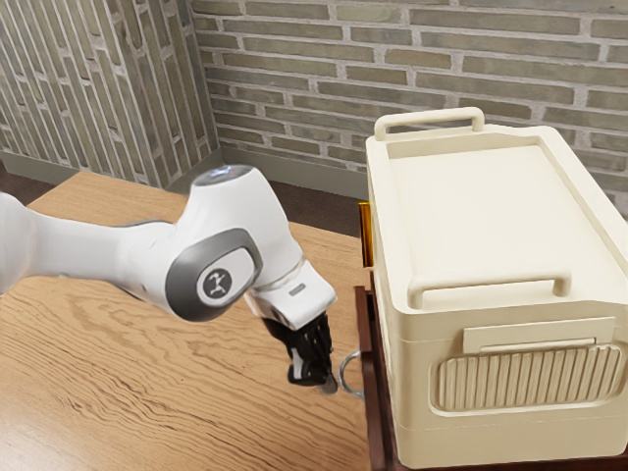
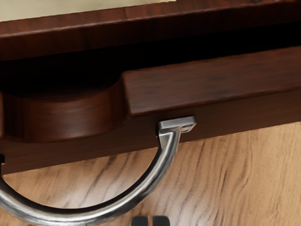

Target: Push the drawer handle with one arm to close the drawer

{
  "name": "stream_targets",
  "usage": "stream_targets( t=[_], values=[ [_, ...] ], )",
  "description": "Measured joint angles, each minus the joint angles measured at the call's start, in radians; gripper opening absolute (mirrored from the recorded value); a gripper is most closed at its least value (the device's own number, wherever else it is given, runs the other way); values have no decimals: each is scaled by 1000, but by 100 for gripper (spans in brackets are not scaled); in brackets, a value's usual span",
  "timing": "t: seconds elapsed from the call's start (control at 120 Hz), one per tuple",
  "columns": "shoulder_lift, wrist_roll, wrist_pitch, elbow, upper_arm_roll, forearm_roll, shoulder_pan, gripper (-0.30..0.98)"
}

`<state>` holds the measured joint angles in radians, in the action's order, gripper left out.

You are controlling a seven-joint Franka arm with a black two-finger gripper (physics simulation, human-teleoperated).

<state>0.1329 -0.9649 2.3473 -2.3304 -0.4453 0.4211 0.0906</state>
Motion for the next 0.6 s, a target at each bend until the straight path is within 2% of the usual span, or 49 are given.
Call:
stream_targets(
  t=[0.15, 0.25, 0.342, 0.45, 0.558, 0.6],
  values=[
    [-72, 16, 21, 53, 0, -3, 27, -10],
    [-82, 25, 27, 56, -2, -7, 2, -10],
    [23, 44, 27, -66, 66, -15, 33, -10],
    [230, 62, -20, -142, 116, -42, -24, -10],
    [373, 85, -93, -138, 153, -148, -88, 14],
    [403, 115, -163, -54, 200, -187, -80, 23]
  ],
)
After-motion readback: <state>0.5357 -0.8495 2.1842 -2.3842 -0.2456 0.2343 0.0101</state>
